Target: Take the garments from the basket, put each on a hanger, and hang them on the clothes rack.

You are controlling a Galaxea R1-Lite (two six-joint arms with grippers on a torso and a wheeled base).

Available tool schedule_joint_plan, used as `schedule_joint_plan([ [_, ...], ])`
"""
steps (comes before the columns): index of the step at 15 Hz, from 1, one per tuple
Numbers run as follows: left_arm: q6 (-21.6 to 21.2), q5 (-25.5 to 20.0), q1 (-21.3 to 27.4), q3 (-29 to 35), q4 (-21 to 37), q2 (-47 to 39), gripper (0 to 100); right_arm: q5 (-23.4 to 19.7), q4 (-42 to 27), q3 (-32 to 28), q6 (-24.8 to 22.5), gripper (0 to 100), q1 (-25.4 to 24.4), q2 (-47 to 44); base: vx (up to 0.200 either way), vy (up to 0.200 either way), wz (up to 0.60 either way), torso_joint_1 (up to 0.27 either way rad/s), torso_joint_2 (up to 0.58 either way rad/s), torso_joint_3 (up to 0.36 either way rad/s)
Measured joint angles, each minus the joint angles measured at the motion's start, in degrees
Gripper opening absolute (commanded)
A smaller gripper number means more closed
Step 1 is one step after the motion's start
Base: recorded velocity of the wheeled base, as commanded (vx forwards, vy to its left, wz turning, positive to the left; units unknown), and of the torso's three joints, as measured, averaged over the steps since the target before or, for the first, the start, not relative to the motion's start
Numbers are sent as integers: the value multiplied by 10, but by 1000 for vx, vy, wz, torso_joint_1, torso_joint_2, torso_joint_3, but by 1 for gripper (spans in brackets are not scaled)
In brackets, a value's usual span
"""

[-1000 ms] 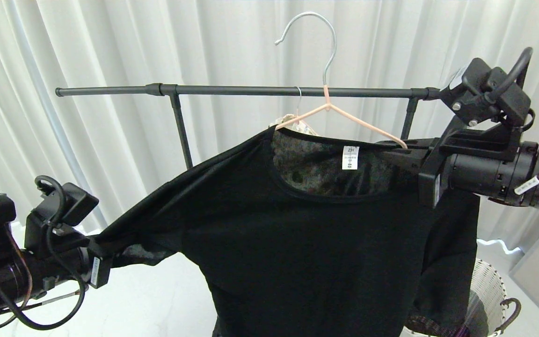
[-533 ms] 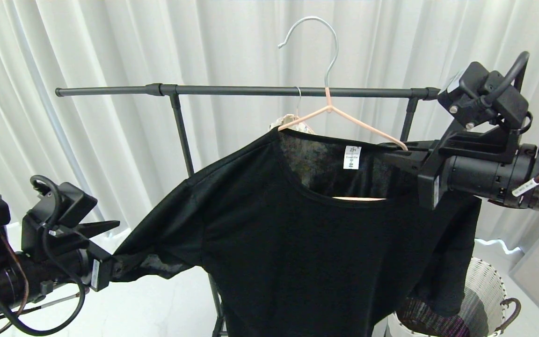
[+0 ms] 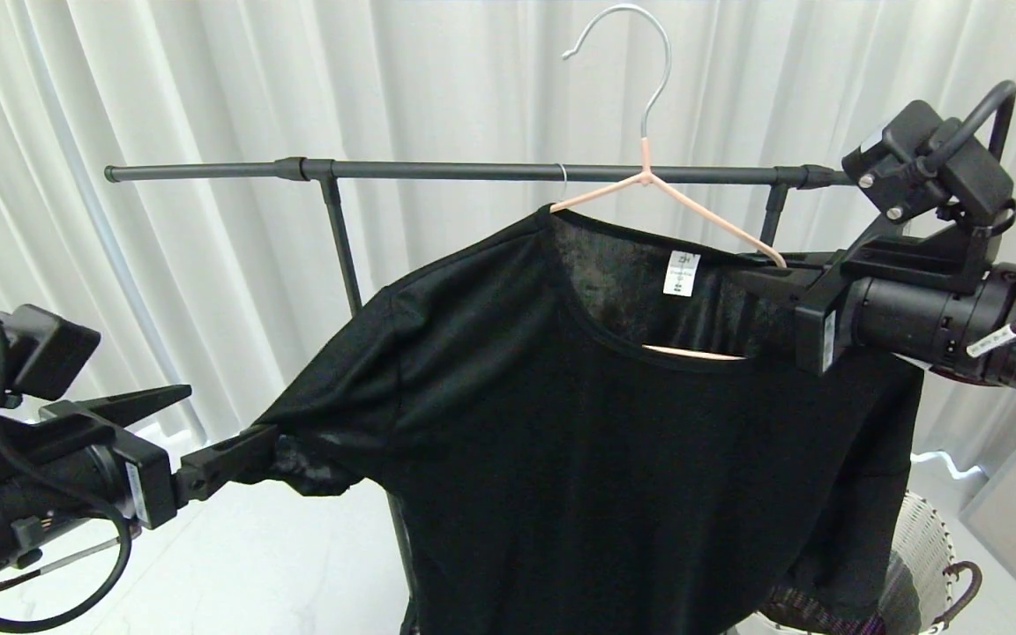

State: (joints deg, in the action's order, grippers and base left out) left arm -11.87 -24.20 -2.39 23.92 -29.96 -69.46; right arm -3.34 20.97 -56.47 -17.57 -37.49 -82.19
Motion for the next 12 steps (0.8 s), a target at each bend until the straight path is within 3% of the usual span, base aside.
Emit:
schedule_joint_plan([
  [4, 32, 1, 14, 26, 0, 25, 100, 1, 0, 7, 0, 0, 29, 0, 0, 0, 0, 0, 0, 0],
  [8, 132, 8, 33, 89, 0, 34, 100, 16, -1, 19, -1, 0, 52, 2, 0, 0, 0, 0, 0, 0],
  [10, 145, 39, 39, 103, 0, 34, 100, 33, -1, 35, -1, 0, 60, 4, 0, 0, 0, 0, 0, 0],
  [12, 143, 122, 41, 106, 0, 21, 100, 42, 1, 63, -2, 0, 73, 14, 0, 0, 0, 0, 0, 0],
])
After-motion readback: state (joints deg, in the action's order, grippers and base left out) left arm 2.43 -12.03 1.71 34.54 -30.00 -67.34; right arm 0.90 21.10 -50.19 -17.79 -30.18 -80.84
